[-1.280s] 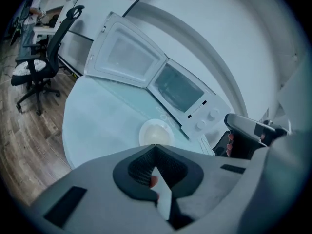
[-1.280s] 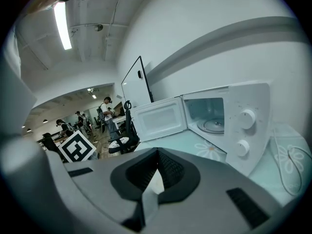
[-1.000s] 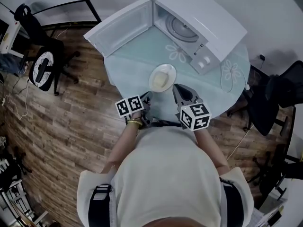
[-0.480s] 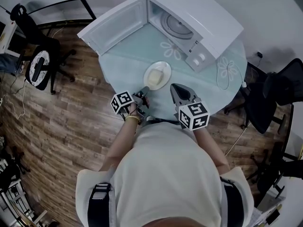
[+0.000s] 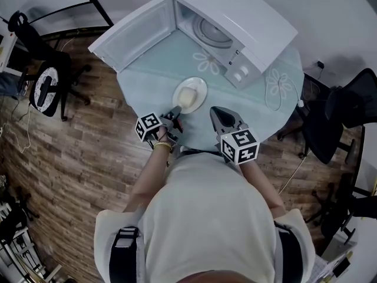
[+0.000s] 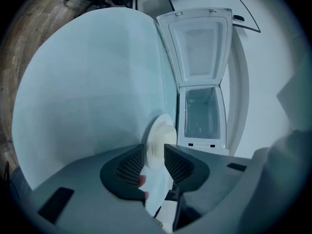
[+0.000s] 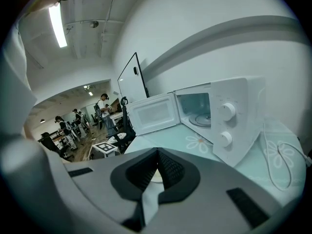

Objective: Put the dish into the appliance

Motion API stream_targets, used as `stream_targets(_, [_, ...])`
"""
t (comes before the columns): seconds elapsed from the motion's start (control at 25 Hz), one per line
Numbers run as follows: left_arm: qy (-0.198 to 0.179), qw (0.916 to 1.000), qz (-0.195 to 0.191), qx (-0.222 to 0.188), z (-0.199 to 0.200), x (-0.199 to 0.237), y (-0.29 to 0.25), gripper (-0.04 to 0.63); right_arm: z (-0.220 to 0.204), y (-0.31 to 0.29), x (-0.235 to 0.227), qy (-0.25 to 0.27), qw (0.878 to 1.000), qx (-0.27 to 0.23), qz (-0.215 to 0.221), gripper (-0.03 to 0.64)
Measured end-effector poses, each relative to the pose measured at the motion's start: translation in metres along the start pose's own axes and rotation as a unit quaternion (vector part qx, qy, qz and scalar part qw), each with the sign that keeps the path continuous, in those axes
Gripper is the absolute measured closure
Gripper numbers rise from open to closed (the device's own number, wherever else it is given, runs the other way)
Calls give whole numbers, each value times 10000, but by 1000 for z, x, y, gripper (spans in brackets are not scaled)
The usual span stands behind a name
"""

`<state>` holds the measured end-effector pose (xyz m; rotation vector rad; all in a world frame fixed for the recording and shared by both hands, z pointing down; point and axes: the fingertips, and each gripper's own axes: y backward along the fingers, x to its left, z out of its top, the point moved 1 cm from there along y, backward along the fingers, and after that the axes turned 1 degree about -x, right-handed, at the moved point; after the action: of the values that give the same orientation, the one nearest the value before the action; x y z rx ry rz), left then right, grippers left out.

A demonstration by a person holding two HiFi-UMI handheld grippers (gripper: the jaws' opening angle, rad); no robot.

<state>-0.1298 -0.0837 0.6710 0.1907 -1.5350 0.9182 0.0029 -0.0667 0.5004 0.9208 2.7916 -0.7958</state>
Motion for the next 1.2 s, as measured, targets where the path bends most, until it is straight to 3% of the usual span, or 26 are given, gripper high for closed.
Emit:
stream_targets(0.28, [92, 9997, 171, -150, 2, 2, -4, 488, 3, -1, -5, 39, 10000, 10, 21, 611])
stream_targets(0.36, [63, 9993, 322, -198, 3, 7, -4, 556, 2, -1, -6, 30, 10000, 33, 24, 611])
stream_targets(0.44, [0, 9991, 365, -196, 2, 9, -4, 560, 1, -2, -7, 23, 10000, 40, 28, 611])
stream_targets(1.2, [-138, 9964, -805, -247, 2, -30, 5, 572, -3, -2, -8, 39, 9999, 93, 87, 611])
